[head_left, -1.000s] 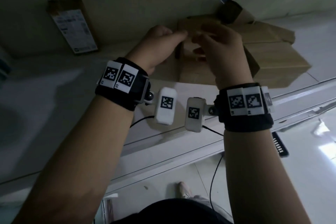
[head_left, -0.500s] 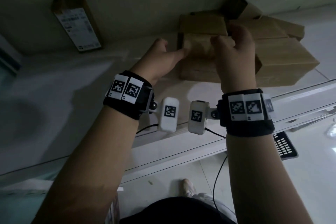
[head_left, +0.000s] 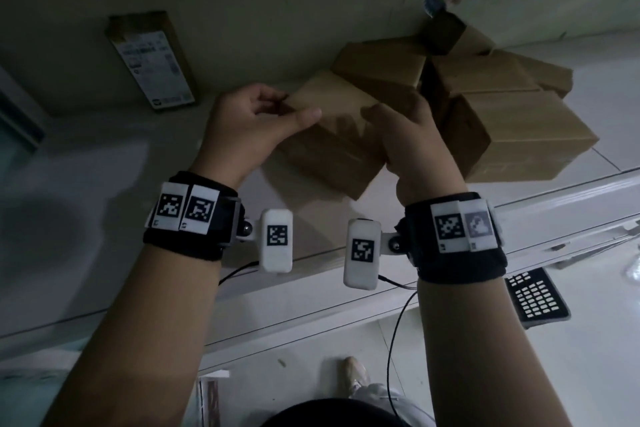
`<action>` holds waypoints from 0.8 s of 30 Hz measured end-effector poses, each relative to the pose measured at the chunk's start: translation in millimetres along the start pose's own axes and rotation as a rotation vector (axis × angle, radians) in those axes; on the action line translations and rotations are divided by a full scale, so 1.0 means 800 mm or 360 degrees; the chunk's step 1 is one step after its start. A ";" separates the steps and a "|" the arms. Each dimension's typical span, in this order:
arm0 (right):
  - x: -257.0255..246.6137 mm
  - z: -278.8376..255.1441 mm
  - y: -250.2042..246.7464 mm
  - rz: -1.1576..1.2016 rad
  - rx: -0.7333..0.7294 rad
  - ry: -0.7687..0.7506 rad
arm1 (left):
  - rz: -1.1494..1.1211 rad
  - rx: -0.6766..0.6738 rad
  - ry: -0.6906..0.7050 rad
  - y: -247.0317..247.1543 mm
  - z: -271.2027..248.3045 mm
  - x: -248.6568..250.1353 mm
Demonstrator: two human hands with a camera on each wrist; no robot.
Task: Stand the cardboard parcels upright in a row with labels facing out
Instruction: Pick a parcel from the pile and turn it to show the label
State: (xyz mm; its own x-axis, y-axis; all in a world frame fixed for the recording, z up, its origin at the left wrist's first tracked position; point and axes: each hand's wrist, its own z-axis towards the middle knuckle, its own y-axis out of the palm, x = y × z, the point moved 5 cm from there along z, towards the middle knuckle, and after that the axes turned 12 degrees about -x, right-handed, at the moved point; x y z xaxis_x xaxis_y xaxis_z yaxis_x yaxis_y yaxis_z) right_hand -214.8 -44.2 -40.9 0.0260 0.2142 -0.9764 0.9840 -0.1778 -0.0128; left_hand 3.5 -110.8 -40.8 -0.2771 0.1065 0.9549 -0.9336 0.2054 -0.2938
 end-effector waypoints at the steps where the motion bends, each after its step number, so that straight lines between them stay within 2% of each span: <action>1: -0.001 0.000 0.004 0.0006 -0.0045 0.0008 | 0.0037 0.0050 0.0071 -0.005 -0.006 0.006; 4: -0.001 -0.001 0.022 0.0021 -0.0201 0.0056 | 0.0066 0.0181 0.0249 -0.023 -0.019 0.021; 7: 0.003 -0.002 0.046 0.0040 -0.0396 0.0063 | -0.0118 0.0221 0.0399 -0.040 -0.029 0.029; 10: 0.001 -0.004 0.070 -0.0005 -0.0644 -0.0017 | -0.0172 0.0365 0.0467 -0.058 -0.036 0.031; 13: -0.002 0.002 0.083 -0.0154 -0.0745 -0.0130 | -0.0242 0.0606 0.0503 -0.075 -0.045 0.027; 15: -0.002 0.007 0.092 -0.0138 -0.0807 -0.0155 | -0.0311 0.0657 0.0546 -0.083 -0.053 0.026; 17: 0.002 0.011 0.101 -0.0083 -0.0859 -0.0144 | -0.0365 0.0649 0.0618 -0.090 -0.064 0.027; 20: 0.007 0.013 0.114 0.0164 -0.0977 -0.0070 | -0.0471 0.0528 0.0706 -0.100 -0.076 0.024; 24: 0.009 0.008 0.131 0.0347 -0.1128 0.0019 | -0.0420 0.0423 0.0503 -0.106 -0.085 0.000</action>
State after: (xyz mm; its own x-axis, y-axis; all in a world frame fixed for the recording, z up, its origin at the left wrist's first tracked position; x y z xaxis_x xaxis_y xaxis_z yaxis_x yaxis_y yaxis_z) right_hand -112.5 -67.2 -51.0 0.2316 0.2561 -0.9385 0.8340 0.4443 0.3270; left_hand 98.3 -61.9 -18.4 0.0211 0.3827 0.9236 -0.9998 0.0139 0.0171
